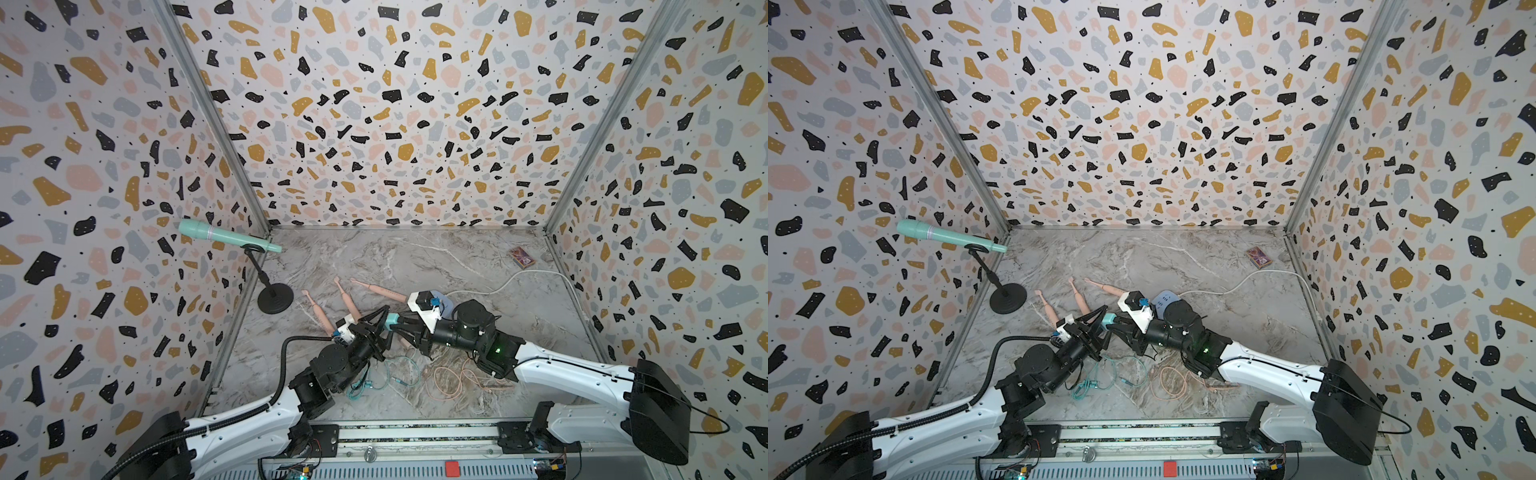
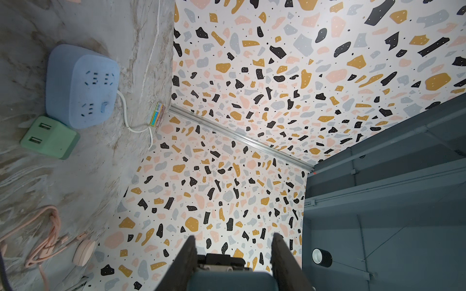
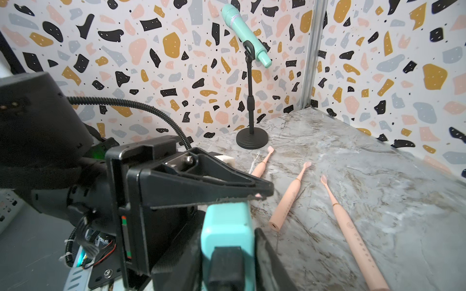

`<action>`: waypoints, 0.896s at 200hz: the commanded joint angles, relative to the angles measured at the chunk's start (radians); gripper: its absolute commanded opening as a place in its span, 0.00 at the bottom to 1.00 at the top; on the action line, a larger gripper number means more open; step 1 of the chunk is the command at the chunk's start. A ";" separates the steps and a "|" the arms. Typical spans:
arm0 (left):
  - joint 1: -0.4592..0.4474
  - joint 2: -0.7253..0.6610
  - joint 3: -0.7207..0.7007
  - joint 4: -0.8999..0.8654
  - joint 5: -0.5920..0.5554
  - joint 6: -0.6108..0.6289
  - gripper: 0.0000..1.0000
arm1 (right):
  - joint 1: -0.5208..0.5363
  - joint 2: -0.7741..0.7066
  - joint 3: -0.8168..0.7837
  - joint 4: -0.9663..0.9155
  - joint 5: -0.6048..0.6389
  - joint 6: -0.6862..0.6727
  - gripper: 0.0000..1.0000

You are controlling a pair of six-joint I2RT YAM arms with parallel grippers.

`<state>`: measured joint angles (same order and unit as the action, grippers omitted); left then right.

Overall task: Charge the electric toothbrush
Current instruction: Adjust the plug.

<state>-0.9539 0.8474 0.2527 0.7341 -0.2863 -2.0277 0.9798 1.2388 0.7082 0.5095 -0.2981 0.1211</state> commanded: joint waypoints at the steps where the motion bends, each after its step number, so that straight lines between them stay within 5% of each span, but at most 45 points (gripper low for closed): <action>1: 0.001 -0.014 -0.013 0.061 0.002 0.010 0.00 | 0.006 0.000 0.045 0.002 0.007 -0.004 0.23; 30: 0.001 -0.025 -0.002 0.032 -0.007 0.028 0.02 | 0.008 -0.008 0.052 -0.016 0.025 -0.017 0.00; 47: 0.001 -0.043 0.012 -0.009 -0.026 0.068 0.69 | 0.008 -0.020 0.083 -0.096 0.097 -0.027 0.00; 60: 0.004 -0.080 0.028 -0.083 -0.046 0.113 0.99 | 0.001 -0.016 0.144 -0.241 0.196 -0.052 0.00; 110: 0.141 -0.299 0.150 -0.641 -0.093 0.392 0.99 | -0.325 0.137 0.452 -0.904 0.219 -0.019 0.00; 179: 0.216 -0.364 0.291 -0.995 -0.210 0.702 1.00 | -0.303 0.523 0.798 -1.273 0.510 -0.125 0.00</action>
<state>-0.7452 0.4934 0.5011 -0.1085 -0.4229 -1.4860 0.6525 1.6726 1.4040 -0.5732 0.0898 0.0429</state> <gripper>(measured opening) 0.996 0.286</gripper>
